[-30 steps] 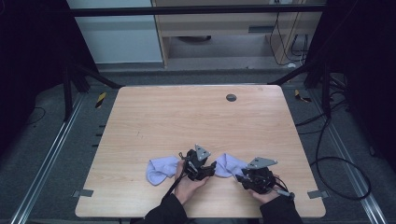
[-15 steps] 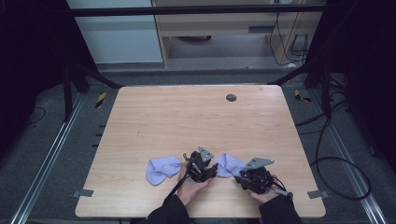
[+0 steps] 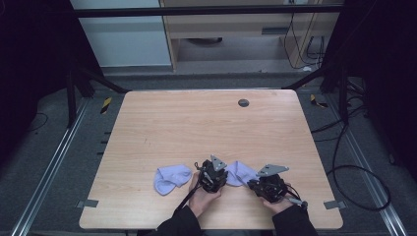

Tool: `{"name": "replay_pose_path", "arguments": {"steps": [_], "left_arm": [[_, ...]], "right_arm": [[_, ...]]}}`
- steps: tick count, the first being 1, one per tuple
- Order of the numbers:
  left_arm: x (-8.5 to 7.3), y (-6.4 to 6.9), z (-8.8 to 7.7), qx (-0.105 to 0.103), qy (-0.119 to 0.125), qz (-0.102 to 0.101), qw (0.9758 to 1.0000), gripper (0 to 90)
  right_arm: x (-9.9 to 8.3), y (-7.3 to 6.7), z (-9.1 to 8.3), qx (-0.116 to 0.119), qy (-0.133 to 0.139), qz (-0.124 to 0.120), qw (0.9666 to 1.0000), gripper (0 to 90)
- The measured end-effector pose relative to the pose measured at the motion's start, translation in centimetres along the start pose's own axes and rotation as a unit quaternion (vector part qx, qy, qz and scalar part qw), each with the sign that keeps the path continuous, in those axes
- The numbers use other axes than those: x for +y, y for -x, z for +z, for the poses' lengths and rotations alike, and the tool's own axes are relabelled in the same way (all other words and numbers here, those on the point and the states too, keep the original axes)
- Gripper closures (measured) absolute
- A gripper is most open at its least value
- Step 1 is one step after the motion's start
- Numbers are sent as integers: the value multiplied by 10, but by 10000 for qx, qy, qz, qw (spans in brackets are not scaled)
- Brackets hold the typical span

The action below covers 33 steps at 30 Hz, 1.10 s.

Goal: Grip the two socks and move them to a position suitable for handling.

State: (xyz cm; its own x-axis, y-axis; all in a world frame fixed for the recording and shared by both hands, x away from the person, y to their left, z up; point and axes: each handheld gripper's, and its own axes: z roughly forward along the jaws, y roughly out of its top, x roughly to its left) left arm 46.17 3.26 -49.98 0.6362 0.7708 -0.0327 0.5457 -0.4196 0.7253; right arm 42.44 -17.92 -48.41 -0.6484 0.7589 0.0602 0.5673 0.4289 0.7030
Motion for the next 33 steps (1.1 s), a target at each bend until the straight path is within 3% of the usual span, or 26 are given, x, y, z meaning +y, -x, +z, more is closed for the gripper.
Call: {"name": "replay_pose_path", "arguments": {"steps": [6, 9, 13, 14, 23, 27, 30, 33], "left_arm": [[1, -1, 0, -104, -45, 24, 9999, 871], [1, -2, -1, -169, -56, 50, 9998, 878], [1, -3, -1, -181, -59, 102, 9998, 880], [1, -3, -1, -168, -56, 134, 9998, 880], [1, -2, -1, -171, -60, 185, 9997, 880], [1, -3, -1, -158, 6, 130, 9998, 870], [2, -5, -3, -166, 101, -16, 9998, 748], [3, -6, -6, -172, 149, -86, 9997, 690]], "right_arm": [[5, 2, -13, -21, 464, 181, 9988, 838], [12, 11, -20, -210, 829, 534, 9949, 837], [17, 18, -19, -412, 946, 706, 9921, 836], [19, 23, -16, -569, 944, 770, 9909, 836], [23, 44, -1, -1007, 776, 929, 9875, 828], [23, 52, 1, -1270, 761, 983, 9841, 761], [21, 59, -1, -1582, 774, 861, 9806, 670], [19, 62, -5, -1620, 852, 867, 9793, 647]]}}
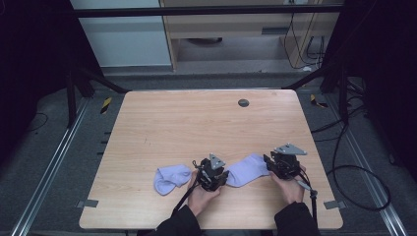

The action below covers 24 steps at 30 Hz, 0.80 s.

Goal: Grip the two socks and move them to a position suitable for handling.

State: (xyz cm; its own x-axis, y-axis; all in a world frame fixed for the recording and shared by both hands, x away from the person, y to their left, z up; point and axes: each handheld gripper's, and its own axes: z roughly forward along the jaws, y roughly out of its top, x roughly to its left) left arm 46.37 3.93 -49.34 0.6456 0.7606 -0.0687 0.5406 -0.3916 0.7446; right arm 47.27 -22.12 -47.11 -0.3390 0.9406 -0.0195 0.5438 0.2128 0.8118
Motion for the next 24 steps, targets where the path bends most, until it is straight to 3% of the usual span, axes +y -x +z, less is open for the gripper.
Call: {"name": "replay_pose_path", "arguments": {"steps": [4, 5, 11, 19, 23, 24], "left_arm": [[-1, 0, -5, 20, -10, 4, 10000, 617], [-2, 0, -6, 19, -16, -31, 10000, 610], [-6, 1, -4, 41, -106, -100, 9999, 619], [-8, 3, -1, 58, -188, -154, 9997, 733], [-8, 4, 0, 53, -213, -208, 9995, 854], [-8, 4, 0, 53, -213, -208, 9995, 873]], "right_arm": [[-4, 10, -4, 37, -63, 98, 9999, 632], [-9, 13, -2, 79, -235, 139, 9996, 634], [-15, 14, 3, 281, -511, 205, 9981, 639], [-20, 12, 11, 400, -843, 93, 9956, 709], [-22, 13, 12, 507, -940, 140, 9942, 852], [-22, 13, 12, 507, -940, 140, 9942, 852]]}}
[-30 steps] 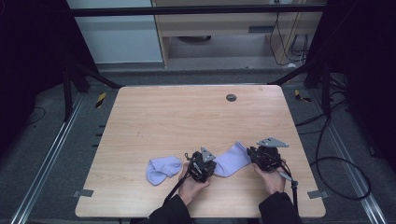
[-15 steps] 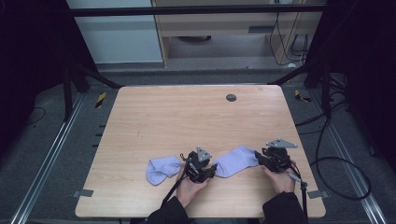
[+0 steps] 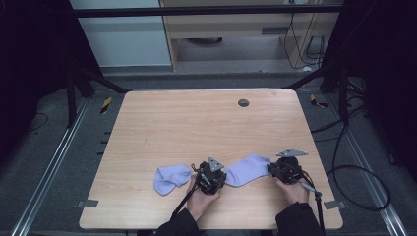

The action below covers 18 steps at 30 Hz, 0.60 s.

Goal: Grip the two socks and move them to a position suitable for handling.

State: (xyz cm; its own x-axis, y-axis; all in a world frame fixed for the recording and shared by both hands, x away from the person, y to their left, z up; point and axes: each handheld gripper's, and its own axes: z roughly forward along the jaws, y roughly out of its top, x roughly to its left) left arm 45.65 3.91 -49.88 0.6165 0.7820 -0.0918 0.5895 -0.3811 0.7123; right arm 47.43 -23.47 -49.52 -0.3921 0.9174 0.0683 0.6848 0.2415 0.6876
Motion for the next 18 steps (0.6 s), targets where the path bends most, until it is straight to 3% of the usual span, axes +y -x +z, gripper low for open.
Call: {"name": "replay_pose_path", "arguments": {"steps": [6, 13, 18], "left_arm": [[5, -6, -1, 30, 100, -67, 9999, 889], [18, -12, 6, 142, 127, 52, 9998, 889], [20, -12, 15, 113, 53, 115, 9999, 885]], "right_arm": [[1, -6, -13, 76, 175, 20, 9998, 876], [-8, -16, -26, -22, 289, -164, 9994, 870], [-18, -18, -32, -46, 185, -167, 9997, 863]]}}
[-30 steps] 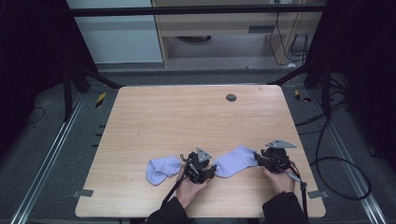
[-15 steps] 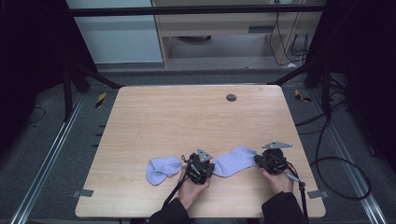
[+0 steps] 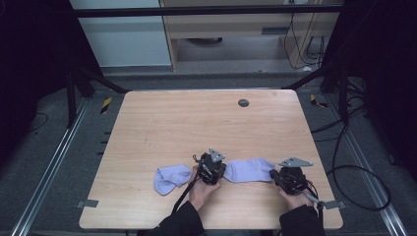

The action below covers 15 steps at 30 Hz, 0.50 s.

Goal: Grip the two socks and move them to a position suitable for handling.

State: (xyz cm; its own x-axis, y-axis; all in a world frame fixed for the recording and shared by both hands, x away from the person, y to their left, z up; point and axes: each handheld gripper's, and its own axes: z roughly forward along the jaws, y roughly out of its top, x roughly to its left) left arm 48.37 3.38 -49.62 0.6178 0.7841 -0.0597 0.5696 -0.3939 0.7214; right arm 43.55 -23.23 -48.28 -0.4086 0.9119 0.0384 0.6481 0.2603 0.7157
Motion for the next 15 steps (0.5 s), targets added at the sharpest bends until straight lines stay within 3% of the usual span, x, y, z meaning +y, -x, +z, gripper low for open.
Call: {"name": "replay_pose_path", "arguments": {"steps": [3, 4, 6, 9, 15], "left_arm": [[-1, 0, 1, -44, -3, 34, 10000, 870], [0, -1, -1, -70, 61, 40, 9999, 798], [1, -2, -4, -96, 123, 26, 9999, 770], [5, -9, -20, -143, 288, 32, 9995, 638], [7, -27, -47, -50, 444, 5, 9990, 525]], "right_arm": [[-7, -1, -1, 8, -81, 46, 10000, 829], [-9, -1, -1, 3, -68, 43, 10000, 786], [-9, -1, -2, 10, -46, 65, 10000, 775], [-5, -1, -8, -22, 267, 61, 9996, 721], [2, -4, -17, 24, 617, 35, 9981, 658]]}}
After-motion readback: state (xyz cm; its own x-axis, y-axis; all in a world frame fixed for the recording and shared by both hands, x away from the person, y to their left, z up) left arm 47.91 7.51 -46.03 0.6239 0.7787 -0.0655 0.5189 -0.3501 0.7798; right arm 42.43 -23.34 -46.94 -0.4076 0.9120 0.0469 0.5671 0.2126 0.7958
